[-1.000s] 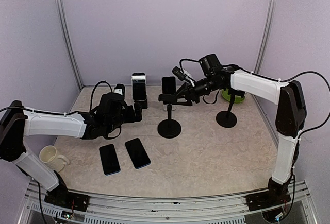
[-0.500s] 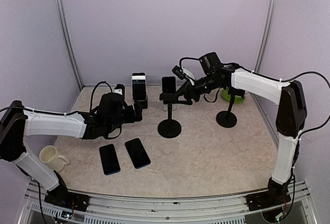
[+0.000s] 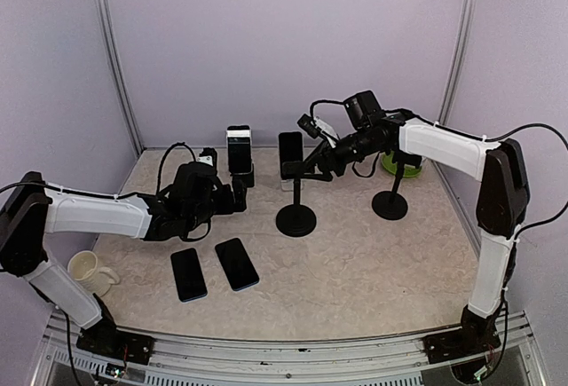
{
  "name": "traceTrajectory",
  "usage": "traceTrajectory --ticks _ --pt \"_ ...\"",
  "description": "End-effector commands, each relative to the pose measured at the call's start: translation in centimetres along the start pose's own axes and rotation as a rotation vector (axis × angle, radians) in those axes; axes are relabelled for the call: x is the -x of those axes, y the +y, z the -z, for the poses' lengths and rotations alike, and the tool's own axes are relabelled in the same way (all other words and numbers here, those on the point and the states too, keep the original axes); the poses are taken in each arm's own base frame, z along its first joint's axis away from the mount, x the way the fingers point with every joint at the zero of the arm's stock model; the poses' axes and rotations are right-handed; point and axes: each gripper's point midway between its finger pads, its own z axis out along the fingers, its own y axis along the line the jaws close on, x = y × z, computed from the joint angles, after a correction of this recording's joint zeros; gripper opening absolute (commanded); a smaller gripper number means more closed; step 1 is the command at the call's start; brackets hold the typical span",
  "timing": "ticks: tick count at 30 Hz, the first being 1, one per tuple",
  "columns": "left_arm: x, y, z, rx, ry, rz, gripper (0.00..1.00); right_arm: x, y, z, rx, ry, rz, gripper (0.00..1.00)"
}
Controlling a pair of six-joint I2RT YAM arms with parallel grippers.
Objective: Place the phone on the phone stand
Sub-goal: Move the phone stand to the center of the board.
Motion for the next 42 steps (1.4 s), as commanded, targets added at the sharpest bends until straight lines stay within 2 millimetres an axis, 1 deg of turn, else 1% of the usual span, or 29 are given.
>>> traceTrajectory --ticks 1,3,6,10,11,13,16,18,23,25,28,31,35,37,38,42 --pt "-0.5 -0.1 0.0 -0.006 0.004 0.002 0.99 1.5 0.7 1.5 0.008 -0.045 0.001 0.68" --pt "-0.5 0.0 0.1 -0.002 0.003 0.001 0.99 1.7 0.8 2.0 -0.017 -0.056 -0.006 0.76" --pt "-0.4 0.1 0.2 0.003 -0.002 0.002 0.99 1.7 0.3 3.0 -0.096 -0.062 -0.035 0.81" --pt "0.0 0.5 0.2 0.027 -0.016 0.012 0.99 1.4 -0.5 4.5 -0.218 -0.062 -0.085 0.83" --pt "0.1 0.8 0.2 0.042 -0.02 0.015 0.99 0.9 -0.6 4.7 -0.247 -0.06 -0.106 0.84" --pt "0.3 1.4 0.3 0.079 -0.028 0.023 0.99 0.6 -0.6 5.4 -0.3 -0.068 -0.12 0.86" --pt "0.5 2.3 0.5 0.133 -0.041 0.034 0.99 0.2 0.0 6.2 -0.355 -0.076 -0.138 0.88" --pt "0.5 2.9 0.7 0.167 -0.047 0.045 0.99 0.0 0.8 6.4 -0.385 -0.068 -0.132 0.88" --pt "0.7 3.7 1.0 0.207 -0.049 0.06 0.99 -0.6 4.0 5.9 -0.44 -0.034 -0.092 0.88" --pt "0.8 4.0 1.2 0.227 -0.048 0.073 0.99 -0.9 5.7 5.3 -0.447 -0.023 -0.079 0.88" --pt "0.9 4.6 1.5 0.26 -0.043 0.097 0.99 -1.4 7.3 4.6 -0.461 -0.02 -0.096 0.87" --pt "1.3 5.1 1.8 0.293 -0.049 0.116 0.99 -2.0 9.4 3.1 -0.437 -0.013 -0.102 0.87" --pt "1.5 5.8 2.1 0.328 -0.053 0.134 0.99 -3.2 11.3 0.5 -0.411 0.019 -0.133 0.87" --pt "1.5 6.1 2.4 0.331 -0.054 0.148 0.99 -3.7 11.9 -0.8 -0.4 0.045 -0.143 0.87" --pt "1.4 6.2 2.5 0.329 -0.056 0.158 0.99 -3.6 12.4 -1.5 -0.389 0.052 -0.141 0.87" --pt "1.7 6.6 3.4 0.319 -0.075 0.192 0.99 -4.1 12.9 -4.5 -0.378 0.106 -0.144 0.87"
